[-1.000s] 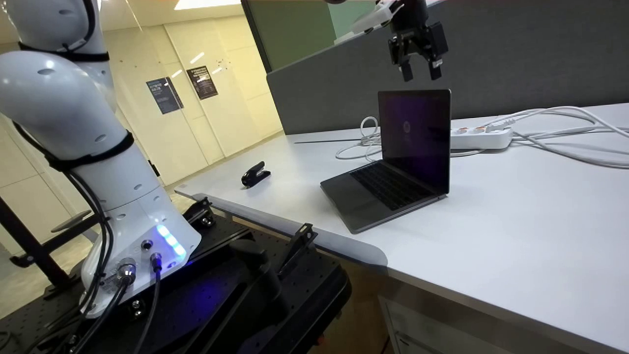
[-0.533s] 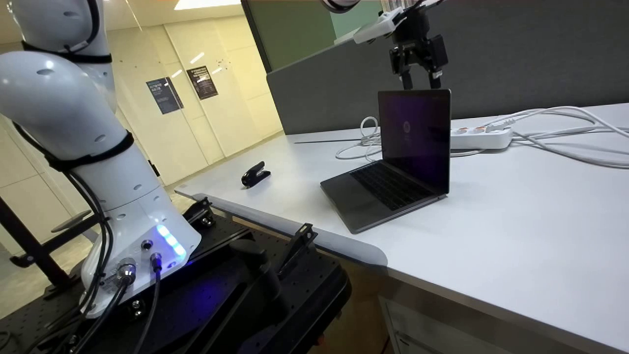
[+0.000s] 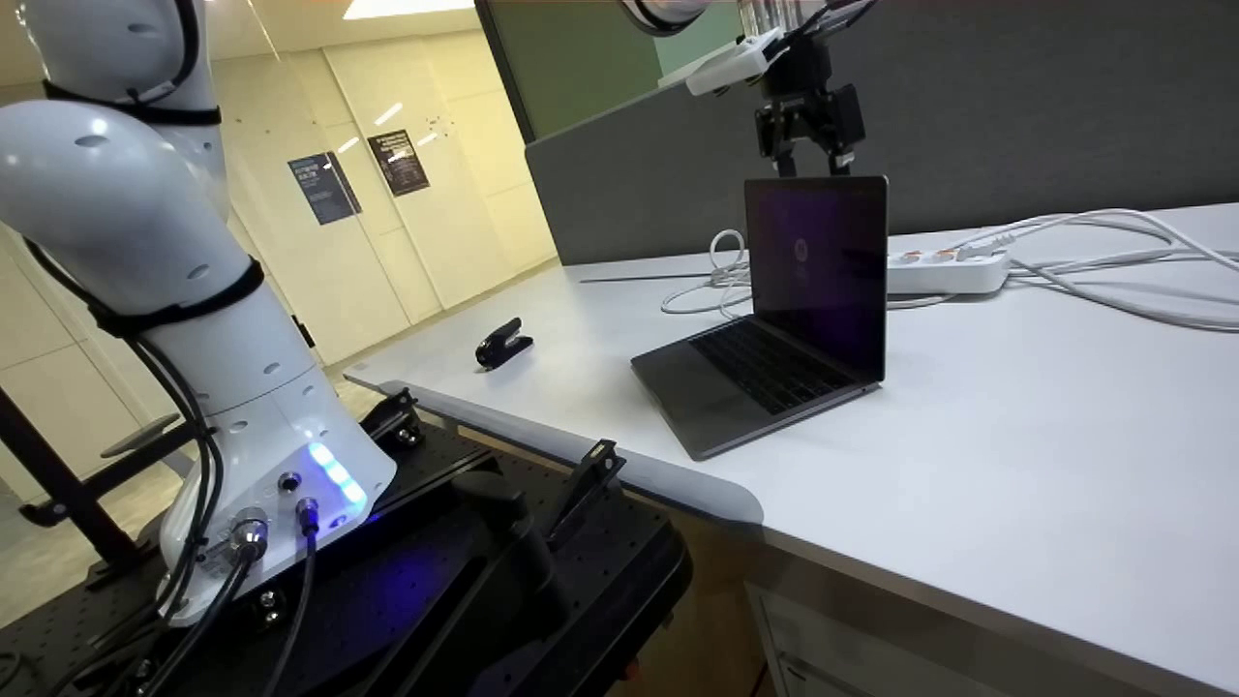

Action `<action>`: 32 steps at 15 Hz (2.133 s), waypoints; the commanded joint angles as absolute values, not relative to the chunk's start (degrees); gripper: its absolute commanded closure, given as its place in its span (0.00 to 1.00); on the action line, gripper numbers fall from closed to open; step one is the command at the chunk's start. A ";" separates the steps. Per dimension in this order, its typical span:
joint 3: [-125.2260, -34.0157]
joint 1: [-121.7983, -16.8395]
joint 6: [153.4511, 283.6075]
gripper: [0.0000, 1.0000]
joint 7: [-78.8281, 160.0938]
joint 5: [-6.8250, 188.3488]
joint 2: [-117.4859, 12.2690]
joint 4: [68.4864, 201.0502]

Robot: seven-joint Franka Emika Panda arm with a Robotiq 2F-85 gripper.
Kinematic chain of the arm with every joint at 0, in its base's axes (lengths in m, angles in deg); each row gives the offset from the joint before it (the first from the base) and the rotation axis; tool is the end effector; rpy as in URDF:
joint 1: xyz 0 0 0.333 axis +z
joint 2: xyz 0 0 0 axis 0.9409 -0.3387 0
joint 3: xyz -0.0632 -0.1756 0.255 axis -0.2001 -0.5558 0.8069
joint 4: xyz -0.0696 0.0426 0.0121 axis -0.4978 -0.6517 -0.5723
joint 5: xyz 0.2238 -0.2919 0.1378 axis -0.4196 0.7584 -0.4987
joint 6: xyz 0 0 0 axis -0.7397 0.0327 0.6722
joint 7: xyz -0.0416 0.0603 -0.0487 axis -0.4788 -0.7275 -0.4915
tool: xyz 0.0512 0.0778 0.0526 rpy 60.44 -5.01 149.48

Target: Close the laptop on the table

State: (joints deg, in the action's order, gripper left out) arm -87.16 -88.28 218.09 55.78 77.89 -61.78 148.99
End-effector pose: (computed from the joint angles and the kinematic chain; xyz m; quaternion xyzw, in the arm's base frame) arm 0.5640 -0.3076 0.2862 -0.9766 0.2130 -0.0282 0.0117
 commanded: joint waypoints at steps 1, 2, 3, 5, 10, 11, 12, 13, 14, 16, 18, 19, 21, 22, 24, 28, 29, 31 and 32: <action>-86.67 -87.57 216.30 0.00 52.91 78.98 -59.92 150.98; -86.53 -87.36 216.15 0.00 52.64 78.80 -59.45 151.69; -86.54 -86.96 216.70 0.00 51.97 78.84 -58.79 152.81; -86.43 -86.33 217.36 0.00 50.37 78.41 -57.52 154.90; -86.79 -83.63 215.79 0.00 44.12 79.19 -54.19 161.12; -86.86 -83.06 215.66 0.00 42.75 79.29 -53.56 162.51; -87.00 -82.53 215.38 0.00 41.38 79.53 -52.99 163.70; -86.99 -82.15 215.27 0.00 40.30 79.45 -52.51 164.86; -87.11 -81.66 215.36 0.00 38.88 79.70 -51.95 166.18; -87.26 -80.90 215.09 0.00 36.57 80.39 -51.07 168.43; -87.24 -80.38 214.70 0.00 34.85 80.67 -50.45 170.53; -87.19 -80.20 215.14 0.00 34.41 80.73 -50.29 171.70; -87.01 -79.90 216.80 0.00 33.90 80.82 -50.04 174.18; -86.91 -79.84 217.63 0.00 33.98 80.58 -50.04 175.26; -86.67 -79.86 220.84 0.00 34.85 79.93 -50.33 177.85; -86.13 -80.67 228.87 0.00 36.92 77.18 -51.01 182.88; -86.02 -80.86 230.83 0.00 37.53 76.49 -51.21 183.94; -86.24 -80.87 235.52 0.00 38.30 76.56 -52.02 185.82; -86.01 -81.22 237.47 0.00 39.37 76.29 -52.57 186.70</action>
State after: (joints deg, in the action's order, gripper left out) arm -86.45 -80.37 232.52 37.70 77.04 -52.49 183.71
